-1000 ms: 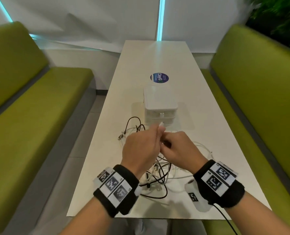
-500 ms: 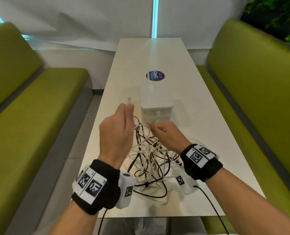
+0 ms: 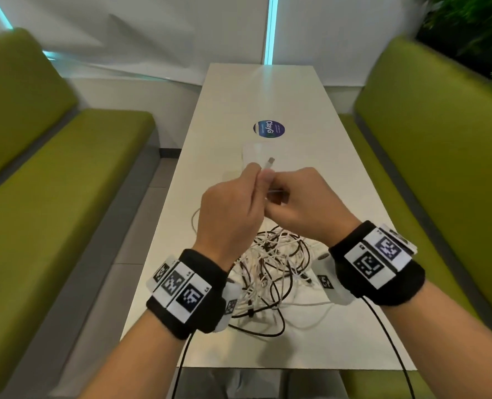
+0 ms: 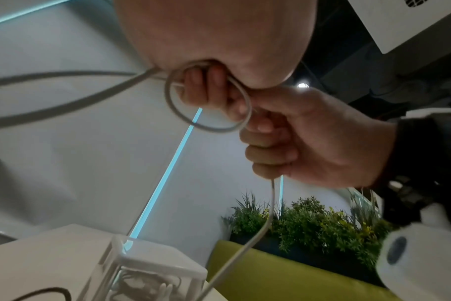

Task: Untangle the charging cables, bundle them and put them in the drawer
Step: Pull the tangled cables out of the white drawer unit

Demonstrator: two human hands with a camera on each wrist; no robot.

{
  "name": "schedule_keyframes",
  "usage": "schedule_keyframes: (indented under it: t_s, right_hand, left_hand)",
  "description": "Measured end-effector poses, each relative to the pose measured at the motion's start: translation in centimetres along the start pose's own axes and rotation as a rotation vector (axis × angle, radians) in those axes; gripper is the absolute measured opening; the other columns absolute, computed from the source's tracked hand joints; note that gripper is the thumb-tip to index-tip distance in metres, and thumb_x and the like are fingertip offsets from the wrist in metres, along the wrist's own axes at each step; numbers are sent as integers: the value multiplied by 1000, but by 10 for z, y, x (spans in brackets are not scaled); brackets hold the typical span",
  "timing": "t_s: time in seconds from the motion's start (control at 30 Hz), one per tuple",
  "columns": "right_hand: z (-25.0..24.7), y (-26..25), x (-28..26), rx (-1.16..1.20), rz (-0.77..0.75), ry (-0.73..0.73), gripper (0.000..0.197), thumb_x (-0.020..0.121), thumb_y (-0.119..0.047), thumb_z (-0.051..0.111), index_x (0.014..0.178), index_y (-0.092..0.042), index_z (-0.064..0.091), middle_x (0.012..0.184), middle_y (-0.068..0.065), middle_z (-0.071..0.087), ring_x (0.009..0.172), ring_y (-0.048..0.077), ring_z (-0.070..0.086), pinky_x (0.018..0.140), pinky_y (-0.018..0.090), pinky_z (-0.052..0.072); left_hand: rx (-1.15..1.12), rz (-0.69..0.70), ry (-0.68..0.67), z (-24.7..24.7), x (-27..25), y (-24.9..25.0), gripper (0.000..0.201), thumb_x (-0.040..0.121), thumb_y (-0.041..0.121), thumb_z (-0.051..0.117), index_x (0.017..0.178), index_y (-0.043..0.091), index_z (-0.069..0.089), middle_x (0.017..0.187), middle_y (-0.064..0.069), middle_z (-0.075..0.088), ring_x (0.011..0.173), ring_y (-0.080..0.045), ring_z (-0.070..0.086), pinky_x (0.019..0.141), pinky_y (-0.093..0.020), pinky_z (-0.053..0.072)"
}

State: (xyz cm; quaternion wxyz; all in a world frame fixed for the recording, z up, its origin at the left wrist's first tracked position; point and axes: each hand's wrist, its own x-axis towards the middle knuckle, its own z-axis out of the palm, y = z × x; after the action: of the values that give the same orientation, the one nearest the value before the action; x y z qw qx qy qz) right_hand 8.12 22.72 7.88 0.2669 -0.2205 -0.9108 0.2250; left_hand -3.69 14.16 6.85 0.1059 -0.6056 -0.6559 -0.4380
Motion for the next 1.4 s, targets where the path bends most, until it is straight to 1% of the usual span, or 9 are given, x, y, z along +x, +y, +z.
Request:
schedule_keyframes:
  t_s: [0.13, 0.33, 0.47, 0.53, 0.7, 0.87, 0.97, 1.1, 1.4]
  right_hand:
    - [7, 11, -18, 271, 125, -60, 54, 91, -43, 62, 55, -9, 40, 50, -7, 30, 48, 7, 28, 50, 25, 23]
    - [5, 10, -20, 450, 156, -40, 47, 89, -44, 60, 62, -7, 50, 56, 5, 41, 52, 15, 38, 55, 29, 31]
    - [-6, 5, -9, 392, 70, 162, 30, 97, -31, 56, 77, -10, 64, 60, 10, 46, 56, 10, 36, 55, 24, 29]
    - [-6, 8, -9, 214, 85, 130, 27, 98, -33, 54, 78, -18, 66, 56, -3, 49, 52, 6, 38, 53, 18, 27]
    - [9, 19, -14, -178, 162, -119, 35, 99, -40, 49, 69, -22, 56, 52, -7, 45, 52, 4, 43, 52, 28, 26]
    - [10, 13, -20, -6, 115, -52, 37, 91, -17, 62, 62, -34, 48, 49, -16, 45, 49, 5, 46, 50, 17, 26]
    - [13, 10, -26, 122, 85, -60, 38, 90, -22, 62, 59, -42, 53, 48, -11, 51, 47, 10, 43, 48, 20, 29]
    - [20, 11, -33, 279, 108, -69, 38, 89, -45, 55, 66, -15, 60, 53, -5, 50, 50, 13, 42, 52, 33, 35]
    - [51, 13, -24, 134, 35, -212, 24, 96, -40, 53, 90, -22, 69, 88, -3, 57, 79, 13, 56, 73, 31, 48]
  left_hand:
    - [-114, 34, 164, -12, 0, -7, 41, 101, 41, 30, 78, 15, 52, 49, 9, 40, 37, -11, 39, 39, -18, 25]
    - [-414, -3, 516, -44, 19, -9, 39, 100, 41, 32, 80, 12, 50, 50, 4, 44, 39, -14, 47, 39, -28, 36]
    - [-39, -176, 183, -38, 18, -23, 44, 103, 44, 30, 80, 15, 54, 58, 7, 58, 48, -14, 54, 48, -34, 44]
    - [148, -244, 14, -28, 10, -34, 46, 104, 43, 27, 88, 14, 59, 74, 4, 67, 65, -18, 61, 62, -39, 47]
    - [-87, -122, 64, -11, -4, -20, 42, 103, 38, 31, 95, 12, 63, 82, 1, 64, 72, -16, 59, 70, -28, 46]
    - [-81, -24, -305, 8, -12, -7, 36, 105, 43, 30, 96, 25, 59, 88, 8, 66, 77, -15, 60, 69, -39, 50]
    - [39, 3, -197, 11, -16, -7, 36, 104, 43, 28, 83, 25, 51, 59, 9, 51, 54, -15, 50, 52, -33, 39]
    - [91, 8, -60, -7, -7, -11, 30, 103, 38, 34, 75, 28, 33, 45, 13, 25, 38, -5, 27, 43, -17, 19]
    - [-248, -22, 304, -54, 11, -14, 41, 101, 38, 34, 72, 13, 50, 52, -5, 47, 41, -23, 45, 40, -41, 35]
